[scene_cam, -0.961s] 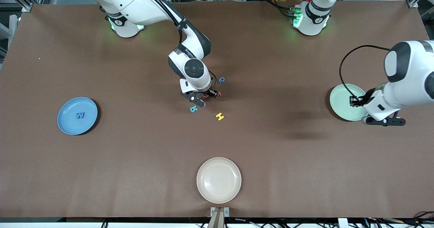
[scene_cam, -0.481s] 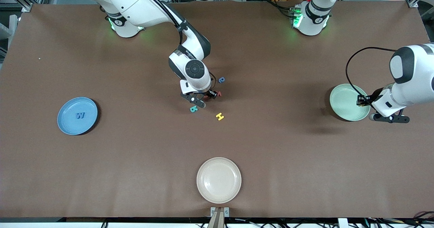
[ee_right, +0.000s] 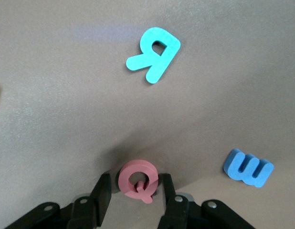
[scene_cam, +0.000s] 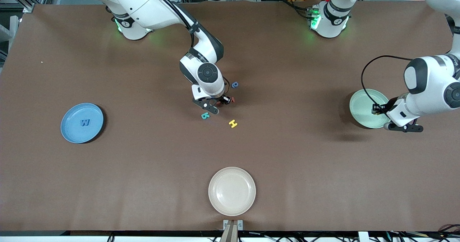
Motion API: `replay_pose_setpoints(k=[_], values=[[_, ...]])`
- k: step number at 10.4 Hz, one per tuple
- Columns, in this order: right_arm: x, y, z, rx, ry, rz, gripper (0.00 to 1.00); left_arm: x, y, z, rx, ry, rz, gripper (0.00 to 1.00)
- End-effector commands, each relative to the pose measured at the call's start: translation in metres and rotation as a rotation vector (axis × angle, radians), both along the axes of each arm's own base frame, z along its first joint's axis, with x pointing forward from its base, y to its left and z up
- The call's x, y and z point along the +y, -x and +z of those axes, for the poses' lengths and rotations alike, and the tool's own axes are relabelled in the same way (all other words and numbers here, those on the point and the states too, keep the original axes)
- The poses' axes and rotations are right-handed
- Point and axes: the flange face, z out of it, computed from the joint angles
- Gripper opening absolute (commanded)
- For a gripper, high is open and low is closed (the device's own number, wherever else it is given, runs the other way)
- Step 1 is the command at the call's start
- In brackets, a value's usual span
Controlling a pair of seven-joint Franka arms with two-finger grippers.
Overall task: Sort uppercase to blue plate, lowercase to green plate
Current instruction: 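Release the h onto the green plate while the right gripper grasps the Q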
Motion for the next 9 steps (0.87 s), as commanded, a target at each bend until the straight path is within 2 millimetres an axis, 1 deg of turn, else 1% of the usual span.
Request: replay_pose_setpoints(k=[1, 2, 3, 4, 5, 6, 7, 8, 9], values=[[0.004, 0.001, -0.002, -0.012, 0.012, -0.003, 0.30, 0.011, 0.000, -0.015, 0.009, 0.003, -0.006, 0.00], [0.003, 0.000, -0.003, -0.016, 0.017, 0.004, 0.22, 0.013, 0.001, -0.020, 0.015, 0.007, -0.001, 0.00], [0.003, 0.000, -0.002, -0.017, 0.018, 0.005, 0.19, 0.009, -0.001, -0.020, 0.016, 0.005, 0.004, 0.52], [0.003, -0.001, 0.000, -0.017, 0.018, 0.006, 0.18, 0.010, -0.001, -0.020, 0.016, 0.004, 0.007, 1.00], [0.002, -0.003, 0.001, -0.017, 0.020, 0.004, 0.18, 0.011, -0.002, -0.018, 0.009, 0.008, 0.014, 1.00], [-0.001, -0.007, 0.004, -0.019, 0.018, 0.002, 0.18, 0.007, -0.007, -0.012, -0.003, 0.006, 0.012, 1.00], [-0.004, -0.013, 0.008, -0.025, 0.014, 0.002, 0.18, 0.003, -0.012, 0.000, -0.018, 0.002, 0.005, 1.00], [-0.009, -0.021, 0.012, -0.029, 0.011, -0.007, 0.18, -0.009, -0.018, 0.022, -0.039, 0.002, -0.015, 1.00], [-0.015, -0.029, 0.015, -0.022, 0.018, 0.006, 0.18, -0.023, -0.026, 0.051, -0.044, -0.004, -0.008, 1.00]])
